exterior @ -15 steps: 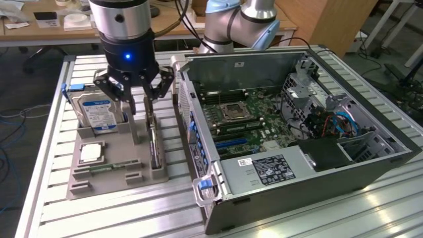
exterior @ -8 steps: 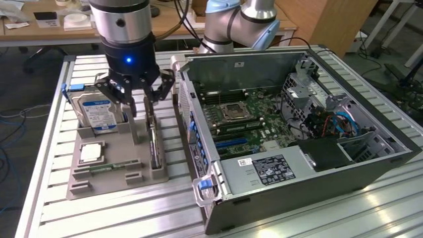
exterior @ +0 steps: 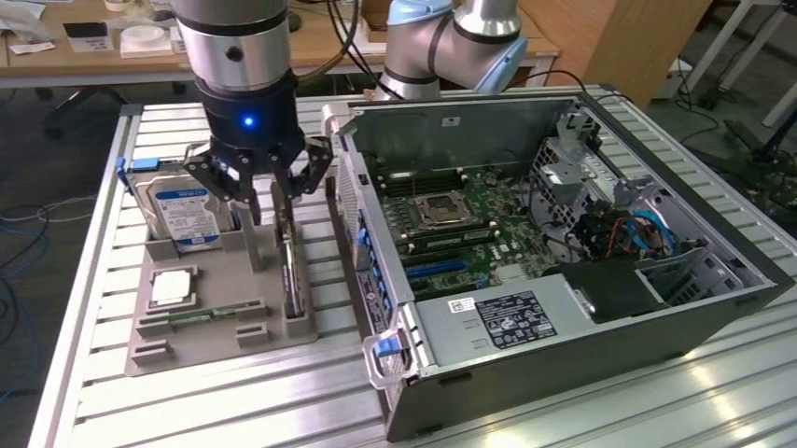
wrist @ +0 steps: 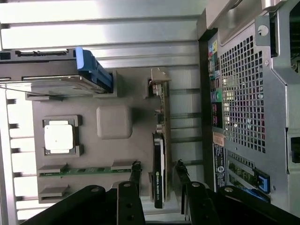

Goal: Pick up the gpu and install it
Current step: 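Pick up the gpu and move the gpu toward the slot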

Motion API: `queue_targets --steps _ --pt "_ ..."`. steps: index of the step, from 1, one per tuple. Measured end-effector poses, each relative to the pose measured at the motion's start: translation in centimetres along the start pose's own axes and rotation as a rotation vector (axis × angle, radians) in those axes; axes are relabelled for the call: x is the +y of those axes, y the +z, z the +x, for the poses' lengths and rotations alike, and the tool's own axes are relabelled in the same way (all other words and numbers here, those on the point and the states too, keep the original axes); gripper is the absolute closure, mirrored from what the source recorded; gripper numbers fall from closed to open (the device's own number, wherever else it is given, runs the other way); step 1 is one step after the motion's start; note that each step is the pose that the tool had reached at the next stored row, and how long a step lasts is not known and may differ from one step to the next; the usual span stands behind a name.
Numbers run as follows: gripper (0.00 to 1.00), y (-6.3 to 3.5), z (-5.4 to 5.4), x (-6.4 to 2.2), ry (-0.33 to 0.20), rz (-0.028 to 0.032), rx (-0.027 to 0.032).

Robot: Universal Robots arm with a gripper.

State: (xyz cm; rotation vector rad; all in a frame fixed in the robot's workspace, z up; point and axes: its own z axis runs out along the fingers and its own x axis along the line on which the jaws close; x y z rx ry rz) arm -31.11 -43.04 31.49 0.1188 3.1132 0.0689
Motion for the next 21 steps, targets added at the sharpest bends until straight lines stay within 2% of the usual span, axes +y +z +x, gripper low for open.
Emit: queue_targets --steps 8,21 --pt "0.58 1.22 -0.2 -0.06 0.000 0.0002 0.0025" --pt "0.58 3.02 -0.1 -0.14 0.000 0.0003 0.0025"
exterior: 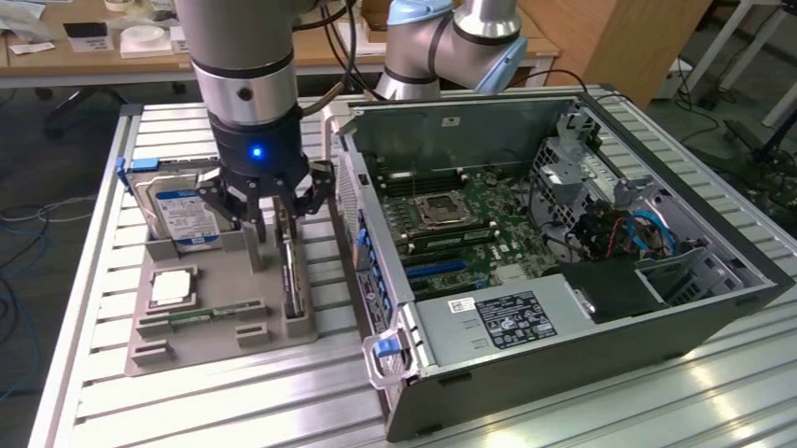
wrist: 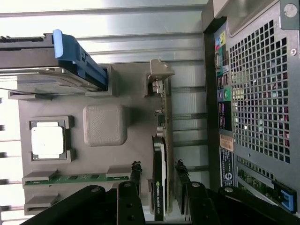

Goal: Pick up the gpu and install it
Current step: 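Pick up the gpu and move the gpu toward the slot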

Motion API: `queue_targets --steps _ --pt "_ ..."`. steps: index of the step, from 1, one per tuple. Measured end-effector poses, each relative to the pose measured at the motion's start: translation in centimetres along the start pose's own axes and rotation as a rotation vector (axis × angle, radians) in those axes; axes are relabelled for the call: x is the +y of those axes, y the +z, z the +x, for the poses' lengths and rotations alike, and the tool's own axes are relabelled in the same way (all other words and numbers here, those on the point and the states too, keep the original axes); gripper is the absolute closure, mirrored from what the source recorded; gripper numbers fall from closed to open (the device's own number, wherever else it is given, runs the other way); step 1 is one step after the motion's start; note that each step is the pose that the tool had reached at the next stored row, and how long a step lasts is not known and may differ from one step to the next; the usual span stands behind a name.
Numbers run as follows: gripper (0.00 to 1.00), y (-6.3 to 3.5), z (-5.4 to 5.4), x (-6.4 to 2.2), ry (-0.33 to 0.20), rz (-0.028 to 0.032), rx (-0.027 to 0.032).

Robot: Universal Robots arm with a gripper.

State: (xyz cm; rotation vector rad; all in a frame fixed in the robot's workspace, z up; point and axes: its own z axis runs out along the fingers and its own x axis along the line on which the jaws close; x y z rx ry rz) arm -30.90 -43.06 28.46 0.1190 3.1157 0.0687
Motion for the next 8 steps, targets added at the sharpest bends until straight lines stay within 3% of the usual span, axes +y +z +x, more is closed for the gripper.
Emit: queue_targets --steps 8 --pt "0.58 0.23 -0.35 0.02 0.000 -0.0001 -0.0001"
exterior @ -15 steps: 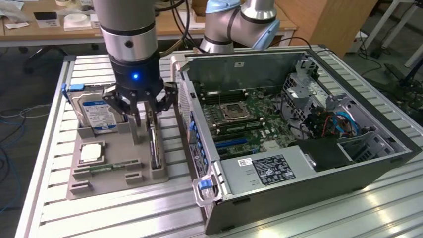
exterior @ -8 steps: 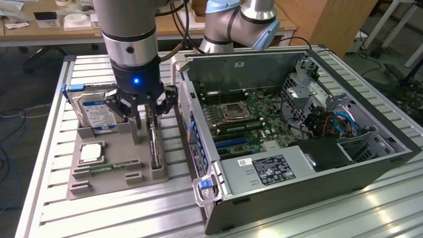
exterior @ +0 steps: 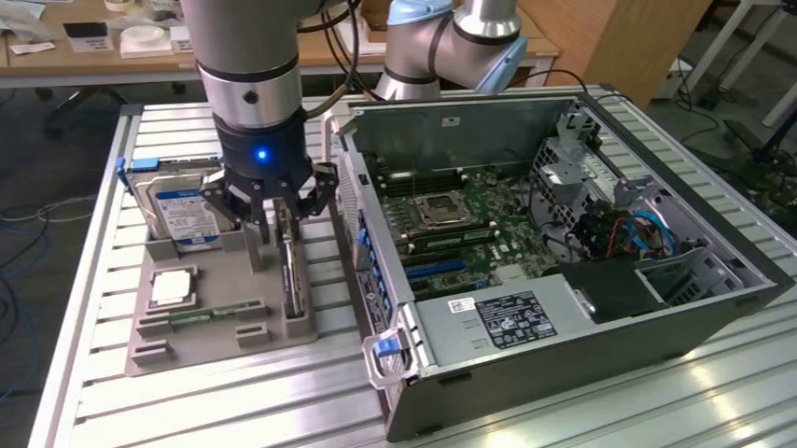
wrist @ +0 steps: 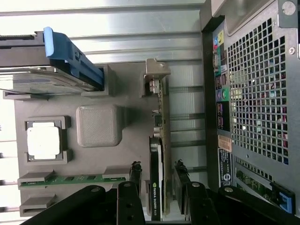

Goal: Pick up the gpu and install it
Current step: 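Pick up the gpu and move the gpu toward the slot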

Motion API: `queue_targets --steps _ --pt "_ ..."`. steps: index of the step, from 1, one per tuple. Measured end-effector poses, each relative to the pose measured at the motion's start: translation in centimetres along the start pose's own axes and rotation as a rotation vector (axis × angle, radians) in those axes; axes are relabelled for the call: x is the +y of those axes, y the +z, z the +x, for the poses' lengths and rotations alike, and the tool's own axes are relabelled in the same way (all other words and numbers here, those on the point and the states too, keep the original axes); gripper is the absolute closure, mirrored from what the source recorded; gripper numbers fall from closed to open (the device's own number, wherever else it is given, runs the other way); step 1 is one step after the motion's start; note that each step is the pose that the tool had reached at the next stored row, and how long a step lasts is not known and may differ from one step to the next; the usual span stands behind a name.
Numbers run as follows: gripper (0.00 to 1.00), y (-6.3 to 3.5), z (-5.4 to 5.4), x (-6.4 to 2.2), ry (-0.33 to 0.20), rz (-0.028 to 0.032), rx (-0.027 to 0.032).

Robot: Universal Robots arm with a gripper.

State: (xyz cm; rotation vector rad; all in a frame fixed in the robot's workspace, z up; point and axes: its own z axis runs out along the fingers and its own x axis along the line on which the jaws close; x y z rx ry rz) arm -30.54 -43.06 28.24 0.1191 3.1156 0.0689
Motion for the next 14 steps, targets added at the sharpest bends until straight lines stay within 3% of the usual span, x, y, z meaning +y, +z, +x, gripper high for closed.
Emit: queue_targets --steps 14 --pt "0.58 1.35 0.0 -0.18 0.000 0.0001 0.0001"
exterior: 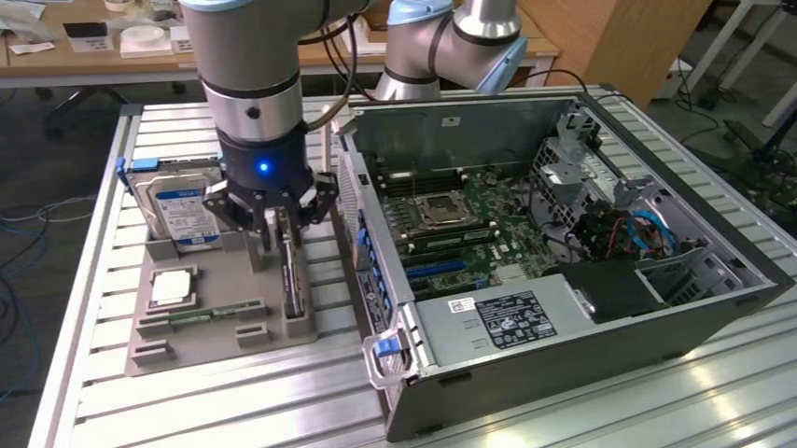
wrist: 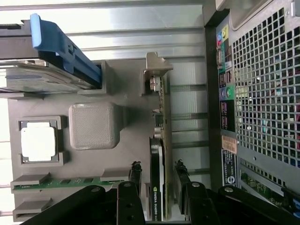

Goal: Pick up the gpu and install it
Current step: 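Pick up the gpu and move the gpu toward the slot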

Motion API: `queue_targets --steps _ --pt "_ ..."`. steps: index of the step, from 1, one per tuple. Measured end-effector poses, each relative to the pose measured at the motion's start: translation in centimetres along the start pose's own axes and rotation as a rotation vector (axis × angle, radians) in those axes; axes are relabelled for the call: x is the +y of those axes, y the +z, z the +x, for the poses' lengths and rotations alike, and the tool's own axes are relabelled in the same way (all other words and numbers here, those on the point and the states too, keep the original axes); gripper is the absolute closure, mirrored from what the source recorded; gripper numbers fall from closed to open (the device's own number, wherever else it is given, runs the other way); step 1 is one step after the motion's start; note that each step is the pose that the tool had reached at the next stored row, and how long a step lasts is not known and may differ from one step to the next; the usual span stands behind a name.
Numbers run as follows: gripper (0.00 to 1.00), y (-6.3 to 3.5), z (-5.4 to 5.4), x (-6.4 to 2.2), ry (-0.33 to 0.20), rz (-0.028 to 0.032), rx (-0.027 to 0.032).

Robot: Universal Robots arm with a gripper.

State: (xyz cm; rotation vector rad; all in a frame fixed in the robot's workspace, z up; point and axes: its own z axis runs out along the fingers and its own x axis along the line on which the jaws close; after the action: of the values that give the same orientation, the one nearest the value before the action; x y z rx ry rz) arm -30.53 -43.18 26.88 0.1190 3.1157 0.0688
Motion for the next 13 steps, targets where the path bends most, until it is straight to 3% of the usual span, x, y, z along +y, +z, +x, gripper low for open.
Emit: queue_targets --steps 13 --pt "0.58 1.28 0.0 -0.27 0.000 0.0000 0.0000"
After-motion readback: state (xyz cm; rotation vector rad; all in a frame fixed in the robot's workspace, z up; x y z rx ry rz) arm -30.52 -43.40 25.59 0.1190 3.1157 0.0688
